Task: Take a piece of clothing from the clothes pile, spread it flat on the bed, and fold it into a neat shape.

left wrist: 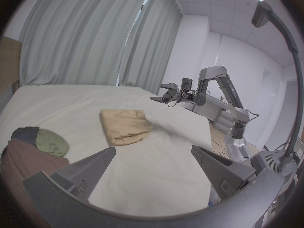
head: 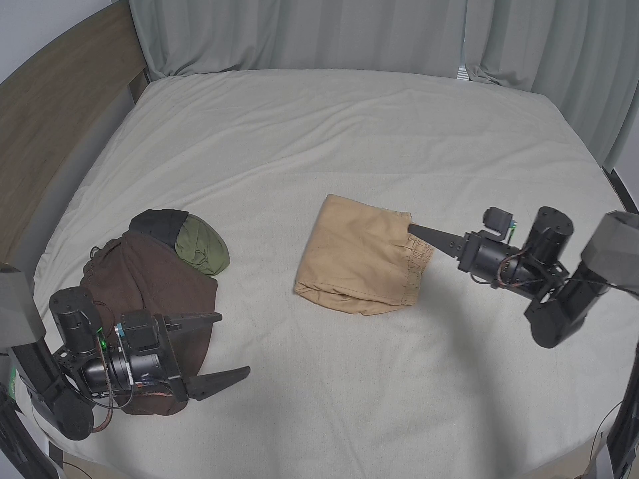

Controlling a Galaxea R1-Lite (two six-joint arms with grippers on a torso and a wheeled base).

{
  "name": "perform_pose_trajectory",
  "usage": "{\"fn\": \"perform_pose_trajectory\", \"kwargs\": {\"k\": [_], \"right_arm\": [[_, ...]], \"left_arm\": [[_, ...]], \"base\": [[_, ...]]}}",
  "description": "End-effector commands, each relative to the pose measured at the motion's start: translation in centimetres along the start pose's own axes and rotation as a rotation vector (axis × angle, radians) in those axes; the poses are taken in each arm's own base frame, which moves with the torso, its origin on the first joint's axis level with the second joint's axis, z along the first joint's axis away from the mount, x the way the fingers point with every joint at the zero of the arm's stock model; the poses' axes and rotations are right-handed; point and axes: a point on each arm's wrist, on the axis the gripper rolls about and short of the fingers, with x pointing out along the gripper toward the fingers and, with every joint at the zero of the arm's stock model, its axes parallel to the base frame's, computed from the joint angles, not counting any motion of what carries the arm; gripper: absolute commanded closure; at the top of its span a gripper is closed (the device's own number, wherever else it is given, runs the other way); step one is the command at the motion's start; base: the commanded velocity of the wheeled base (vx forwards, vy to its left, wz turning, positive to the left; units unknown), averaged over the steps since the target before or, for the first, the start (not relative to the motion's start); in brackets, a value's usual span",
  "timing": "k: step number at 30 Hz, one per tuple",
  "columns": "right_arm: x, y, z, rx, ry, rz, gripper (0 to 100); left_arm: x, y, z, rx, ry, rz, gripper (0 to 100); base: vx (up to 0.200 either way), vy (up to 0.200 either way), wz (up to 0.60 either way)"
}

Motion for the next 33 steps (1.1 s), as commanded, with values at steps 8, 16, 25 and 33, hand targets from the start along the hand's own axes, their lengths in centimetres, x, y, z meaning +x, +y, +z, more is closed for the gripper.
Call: {"fn": "perform_pose_trajectory", "kwargs": {"k": [8,16,25,33], "right_arm": [[-16.7,11.4,1.6,-0.487,-0.005,-0.37,0],[-22.1,17.4,-0.9,-0.66,-0.104,-0.444,0],[-25.2,22.7,-4.1,-0.669,-0.172,-0.386,0],[-28.5,24.7,-9.9,-0.549,-0.107,-0.178,0]], "left_arm": [[-1.3,-8.9,3.7,0.112,-0.113,-0.356,0],[-4.8,-10.8,6.5,0.144,-0.235,-0.301,0],[-7.7,-11.6,7.9,0.143,-0.325,-0.081,0],[-11.6,-13.0,7.6,0.159,-0.351,0.042,0]], "base": [[0.0,0.0,0.0],[0.0,0.0,0.0],[0.0,0.0,0.0],[0.0,0.0,0.0]]}}
